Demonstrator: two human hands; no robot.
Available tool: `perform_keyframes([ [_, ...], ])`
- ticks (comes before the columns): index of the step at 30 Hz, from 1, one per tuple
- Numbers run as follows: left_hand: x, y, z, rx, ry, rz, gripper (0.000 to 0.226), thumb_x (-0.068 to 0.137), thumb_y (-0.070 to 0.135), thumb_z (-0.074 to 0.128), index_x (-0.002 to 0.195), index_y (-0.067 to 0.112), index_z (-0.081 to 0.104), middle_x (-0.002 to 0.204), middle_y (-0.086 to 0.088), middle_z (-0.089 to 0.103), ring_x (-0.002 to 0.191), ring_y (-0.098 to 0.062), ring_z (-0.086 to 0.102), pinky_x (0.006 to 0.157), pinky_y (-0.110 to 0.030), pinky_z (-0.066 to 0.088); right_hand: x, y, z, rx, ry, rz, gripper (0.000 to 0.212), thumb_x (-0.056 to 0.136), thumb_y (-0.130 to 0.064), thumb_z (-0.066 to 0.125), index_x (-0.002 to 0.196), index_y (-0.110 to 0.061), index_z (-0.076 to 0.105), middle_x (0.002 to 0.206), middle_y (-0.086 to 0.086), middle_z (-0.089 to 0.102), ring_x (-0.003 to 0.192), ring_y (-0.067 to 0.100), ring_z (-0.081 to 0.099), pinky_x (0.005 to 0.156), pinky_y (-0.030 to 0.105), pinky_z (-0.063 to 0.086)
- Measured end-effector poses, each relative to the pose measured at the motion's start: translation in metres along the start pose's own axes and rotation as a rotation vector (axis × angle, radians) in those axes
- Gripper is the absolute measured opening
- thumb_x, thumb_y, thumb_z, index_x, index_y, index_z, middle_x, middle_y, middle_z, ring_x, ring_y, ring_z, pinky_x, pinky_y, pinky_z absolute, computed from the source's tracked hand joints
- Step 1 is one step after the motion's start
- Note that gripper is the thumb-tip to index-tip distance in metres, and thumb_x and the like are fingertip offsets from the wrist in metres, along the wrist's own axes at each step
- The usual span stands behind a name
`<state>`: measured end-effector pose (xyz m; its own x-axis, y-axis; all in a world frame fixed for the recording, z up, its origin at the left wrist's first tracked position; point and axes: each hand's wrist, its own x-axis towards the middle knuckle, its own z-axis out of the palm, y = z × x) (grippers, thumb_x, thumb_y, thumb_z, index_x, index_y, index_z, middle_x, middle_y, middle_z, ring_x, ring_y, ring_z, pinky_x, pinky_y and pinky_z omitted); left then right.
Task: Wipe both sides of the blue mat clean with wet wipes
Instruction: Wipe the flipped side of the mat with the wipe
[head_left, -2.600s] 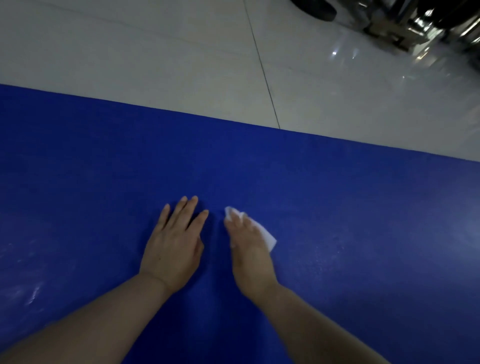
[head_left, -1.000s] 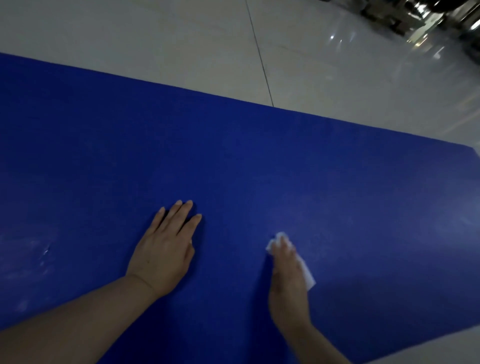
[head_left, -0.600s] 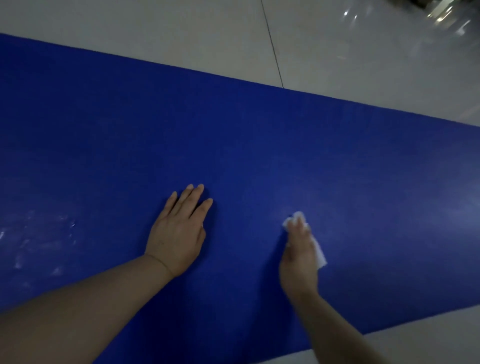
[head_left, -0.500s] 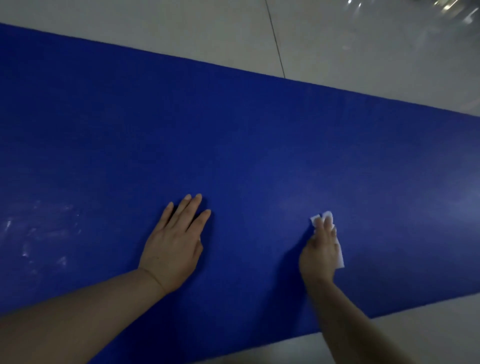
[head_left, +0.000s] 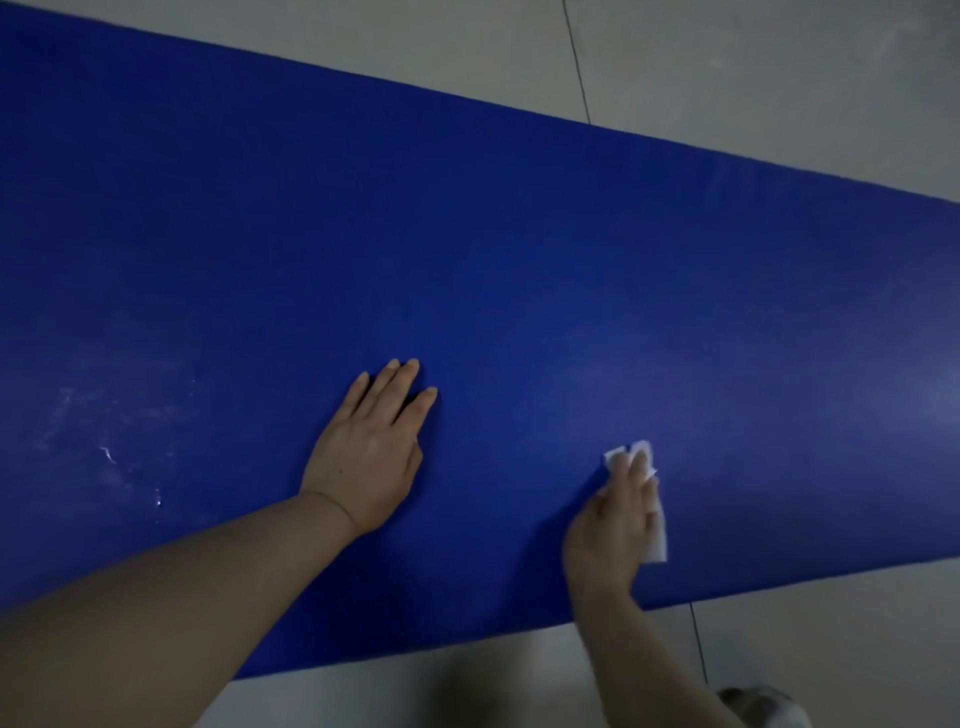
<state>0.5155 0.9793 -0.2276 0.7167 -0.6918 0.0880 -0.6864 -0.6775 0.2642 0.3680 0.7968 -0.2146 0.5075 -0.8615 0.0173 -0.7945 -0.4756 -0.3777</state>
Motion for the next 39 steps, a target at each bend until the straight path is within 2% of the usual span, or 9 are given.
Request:
perform_keyframes([
  [2, 0.000, 0.001, -0.002, 0.004, -0.011, -0.005, 0.054, 0.079, 0.008, 0.068, 0.131, 0.007, 0.056, 0.145, -0.017, 0.044, 0.134, -0.032, 0.042, 0.114, -0.046, 0.026, -0.042, -0.027, 0.012, -0.022, 0.004, -0.139, 0.053, 0.090, 0.001, 0.032, 0.142, -0.009, 0.036, 0.153, 0.010, 0.032, 0.140, 0.031, 0.029, 0.113, 0.043, 0.026],
  [7, 0.000, 0.005, -0.005, 0.009, 0.017, -0.012, 0.057, 0.070, 0.000, 0.072, 0.126, 0.003, 0.060, 0.140, -0.021, 0.050, 0.129, -0.036, 0.049, 0.108, -0.052, 0.032, -0.081, -0.033, 0.018, -0.011, -0.162, -0.489, 0.056, 0.084, -0.010, 0.026, 0.137, -0.005, 0.044, 0.144, 0.013, 0.044, 0.134, 0.031, 0.038, 0.114, 0.030, 0.014],
  [14, -0.019, 0.018, 0.000, -0.019, 0.034, -0.061, 0.056, 0.074, -0.001, 0.068, 0.129, 0.003, 0.057, 0.143, -0.021, 0.046, 0.133, -0.036, 0.044, 0.111, -0.051, 0.025, -0.017, 0.020, -0.010, -0.096, -0.031, 0.075, 0.049, 0.096, -0.001, 0.030, 0.143, -0.013, 0.036, 0.159, 0.002, 0.011, 0.146, 0.024, 0.011, 0.117, 0.041, 0.016],
  [17, -0.018, 0.019, 0.000, -0.023, 0.007, -0.058, 0.056, 0.075, 0.000, 0.068, 0.130, 0.003, 0.057, 0.144, -0.021, 0.045, 0.133, -0.035, 0.044, 0.112, -0.050, 0.026, -0.095, -0.016, 0.016, -0.041, -0.018, -0.184, 0.049, 0.091, -0.006, 0.031, 0.138, -0.008, 0.043, 0.151, 0.010, 0.034, 0.142, 0.028, 0.024, 0.114, 0.046, 0.027],
  [20, -0.018, 0.016, -0.001, -0.022, -0.025, -0.049, 0.056, 0.076, 0.003, 0.068, 0.131, 0.003, 0.056, 0.145, -0.020, 0.044, 0.134, -0.034, 0.042, 0.112, -0.049, 0.029, -0.151, -0.039, 0.024, 0.068, -0.111, -0.384, 0.058, 0.083, -0.009, 0.032, 0.140, -0.016, 0.037, 0.153, 0.000, 0.029, 0.145, 0.016, 0.012, 0.114, 0.034, 0.012],
  [28, -0.014, 0.037, -0.003, -0.046, -0.016, -0.022, 0.060, 0.070, -0.005, 0.068, 0.129, 0.002, 0.058, 0.143, -0.021, 0.045, 0.132, -0.037, 0.045, 0.112, -0.051, 0.027, -0.060, 0.033, -0.010, 0.026, -0.087, 0.010, 0.056, 0.095, -0.002, 0.031, 0.147, -0.021, 0.032, 0.158, -0.006, 0.015, 0.145, 0.009, 0.001, 0.120, 0.034, 0.006],
  [31, -0.003, 0.071, 0.001, -0.095, -0.035, -0.018, 0.058, 0.069, 0.000, 0.065, 0.127, 0.003, 0.059, 0.141, -0.021, 0.048, 0.130, -0.037, 0.047, 0.114, -0.044, 0.018, -0.089, 0.000, 0.008, -0.015, -0.105, -0.191, 0.056, 0.090, -0.010, 0.029, 0.146, -0.015, 0.033, 0.154, 0.004, 0.027, 0.145, 0.019, 0.012, 0.116, 0.043, 0.023],
  [34, 0.002, 0.095, 0.008, -0.104, -0.139, -0.027, 0.055, 0.078, 0.023, 0.041, 0.125, 0.006, 0.061, 0.140, -0.019, 0.050, 0.129, -0.034, 0.049, 0.111, -0.041, 0.019, -0.104, -0.006, 0.017, -0.005, -0.149, -0.364, 0.052, 0.097, -0.019, 0.025, 0.149, -0.015, 0.026, 0.152, 0.004, 0.031, 0.145, 0.018, 0.015, 0.112, 0.037, 0.020],
  [39, -0.005, 0.098, 0.014, -0.082, -0.196, -0.018, 0.058, 0.081, 0.020, 0.029, 0.127, 0.009, 0.061, 0.142, -0.017, 0.048, 0.130, -0.031, 0.048, 0.108, -0.043, 0.023, -0.023, 0.047, -0.014, -0.097, -0.078, -0.102, 0.049, 0.095, -0.016, 0.024, 0.138, -0.011, 0.047, 0.152, 0.012, 0.033, 0.139, 0.032, 0.033, 0.107, 0.049, 0.033],
])
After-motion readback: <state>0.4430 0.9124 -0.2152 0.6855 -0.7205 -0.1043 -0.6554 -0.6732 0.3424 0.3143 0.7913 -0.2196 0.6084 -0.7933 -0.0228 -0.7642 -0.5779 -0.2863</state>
